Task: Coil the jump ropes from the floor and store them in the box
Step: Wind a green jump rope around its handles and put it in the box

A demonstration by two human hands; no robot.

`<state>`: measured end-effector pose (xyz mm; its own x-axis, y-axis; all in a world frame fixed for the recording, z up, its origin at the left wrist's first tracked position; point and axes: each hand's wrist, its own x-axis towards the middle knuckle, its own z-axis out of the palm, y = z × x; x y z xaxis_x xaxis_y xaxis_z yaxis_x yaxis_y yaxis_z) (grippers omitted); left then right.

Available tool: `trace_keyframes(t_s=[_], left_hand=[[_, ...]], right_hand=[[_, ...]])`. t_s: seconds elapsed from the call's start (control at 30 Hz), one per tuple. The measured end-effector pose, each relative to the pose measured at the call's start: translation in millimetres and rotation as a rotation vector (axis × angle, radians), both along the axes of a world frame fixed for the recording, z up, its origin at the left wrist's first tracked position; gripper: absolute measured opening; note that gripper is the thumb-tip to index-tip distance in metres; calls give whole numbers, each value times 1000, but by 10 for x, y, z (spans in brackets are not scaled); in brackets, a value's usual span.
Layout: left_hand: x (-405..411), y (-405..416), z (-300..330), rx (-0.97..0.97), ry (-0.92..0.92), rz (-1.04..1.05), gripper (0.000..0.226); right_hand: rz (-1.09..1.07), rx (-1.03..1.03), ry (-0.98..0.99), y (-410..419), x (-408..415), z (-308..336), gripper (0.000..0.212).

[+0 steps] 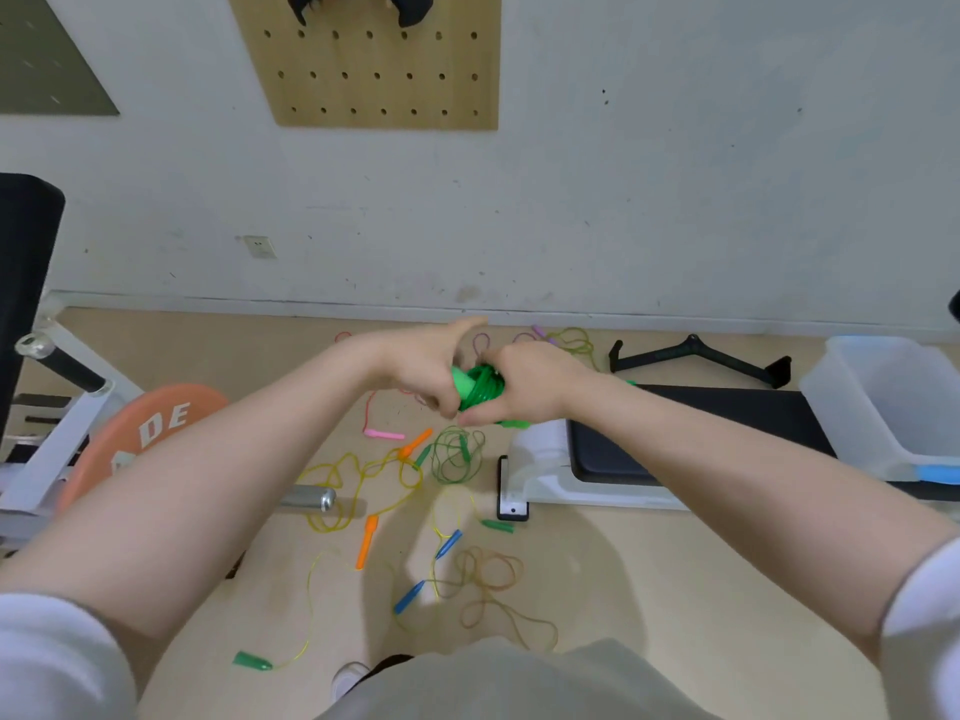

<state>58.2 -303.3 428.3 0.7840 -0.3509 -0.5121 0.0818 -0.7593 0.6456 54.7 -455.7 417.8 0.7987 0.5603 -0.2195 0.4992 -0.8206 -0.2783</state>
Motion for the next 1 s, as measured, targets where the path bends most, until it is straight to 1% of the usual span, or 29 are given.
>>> trace_keyframes(t_s=[0.03,0.07,0.1,0.13,0.17,0.2,0.27,0.3,0.37,0.43,0.5,0.57,0.6,0.67,0.7,0.73,0.8,0.87,0.9,0.97,1.0], left_hand=[[2,72,13,-188,10,127,106],[-5,128,3,-389,21,265,96],[-17,172,-15,-541,16,364,88],[-17,201,-46,-616,-9,421,83],[-31,209,-75,-626,-32,420,80],[-62,197,-105,-645,-43,392,74],[-125,137,-113,-668,-20,348,53],[-147,115,-94,-665,-2,336,50],[-164,119,-77,-627,34,288,57],[-186,156,-75,-587,102,229,64],[-224,184,-108,-606,175,233,72],[-251,180,-166,-665,150,264,63],[-263,161,-193,-687,97,287,55],[-289,88,-202,-686,-55,359,36],[-290,44,-199,-683,-119,391,33],[-284,-7,-193,-687,-162,414,33],[-263,-108,-142,-670,-209,450,28],[-203,-163,-115,-576,-263,487,21],[-164,-165,-121,-489,-306,481,19],[-99,-138,-169,-238,-394,399,15],[-78,-110,-201,-98,-426,349,17]], right_hand=[[-26,128,74,-58,46,-11,47],[-52,300,171,-119,78,-23,39],[-78,486,282,-165,84,-27,32],[-97,637,389,-186,75,-29,28],[-96,729,475,-172,49,-28,26],[-90,766,535,-134,9,-15,23],[-66,805,644,-29,-55,-18,15],[-52,828,708,11,-73,-29,15],[-14,823,790,37,-77,-44,22],[33,737,783,39,-93,-58,26],[47,662,776,26,-107,-41,27],[51,606,720,5,-91,32,26],[67,566,656,-15,-74,67,23],[106,518,527,-63,-30,114,12],[112,503,471,-87,3,113,13],[106,491,421,-107,35,105,19],[103,443,290,-136,107,38,24],[62,286,93,-135,153,-36,27],[26,148,-18,-124,159,-48,32],[18,-144,-194,-112,148,-48,38],[53,-257,-246,-107,125,-31,36]])
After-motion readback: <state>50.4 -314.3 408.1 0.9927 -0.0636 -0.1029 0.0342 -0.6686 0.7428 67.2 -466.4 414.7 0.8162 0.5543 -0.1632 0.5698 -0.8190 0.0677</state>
